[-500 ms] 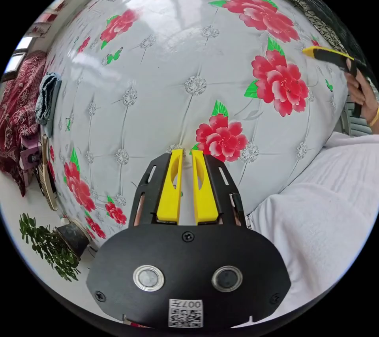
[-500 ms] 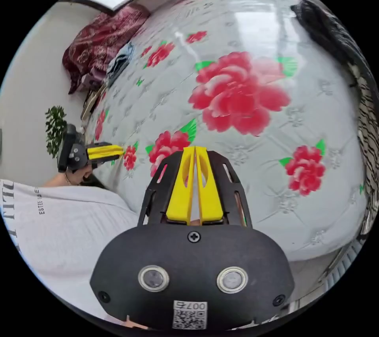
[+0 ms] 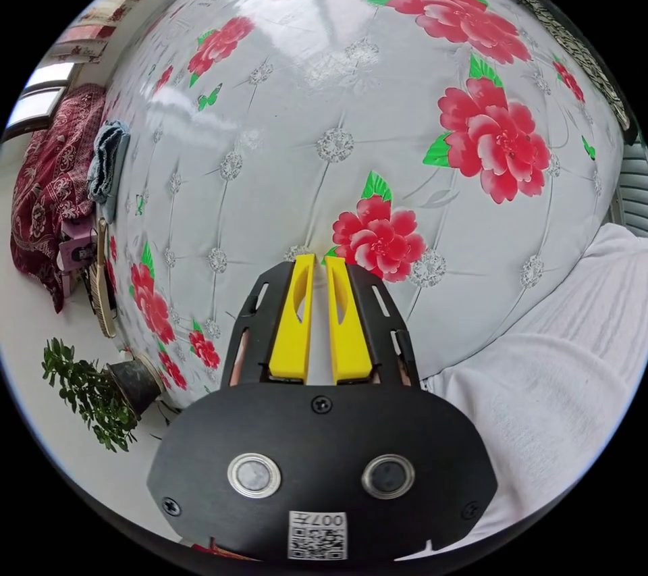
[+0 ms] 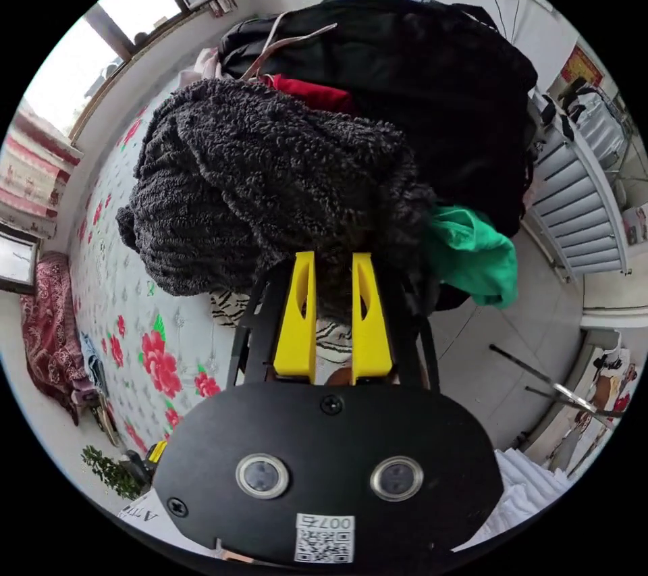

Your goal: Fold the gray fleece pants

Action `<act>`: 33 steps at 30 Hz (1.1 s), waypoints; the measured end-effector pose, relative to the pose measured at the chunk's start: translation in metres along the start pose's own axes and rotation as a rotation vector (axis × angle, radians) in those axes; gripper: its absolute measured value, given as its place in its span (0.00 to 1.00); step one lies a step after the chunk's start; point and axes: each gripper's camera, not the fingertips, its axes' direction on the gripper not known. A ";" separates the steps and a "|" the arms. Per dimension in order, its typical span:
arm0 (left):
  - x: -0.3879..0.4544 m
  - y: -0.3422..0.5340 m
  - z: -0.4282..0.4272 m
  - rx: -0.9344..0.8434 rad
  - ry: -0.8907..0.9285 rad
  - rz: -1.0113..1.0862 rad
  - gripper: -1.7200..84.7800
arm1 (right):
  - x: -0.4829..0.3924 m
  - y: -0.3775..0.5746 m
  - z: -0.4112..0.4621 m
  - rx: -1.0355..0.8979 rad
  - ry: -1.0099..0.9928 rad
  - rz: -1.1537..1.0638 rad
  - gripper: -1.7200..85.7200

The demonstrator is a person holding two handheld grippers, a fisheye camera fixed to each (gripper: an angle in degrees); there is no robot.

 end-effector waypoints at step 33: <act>-0.279 0.422 0.020 0.517 0.371 -0.926 0.08 | -0.449 0.357 0.030 -0.131 -0.633 -1.330 0.03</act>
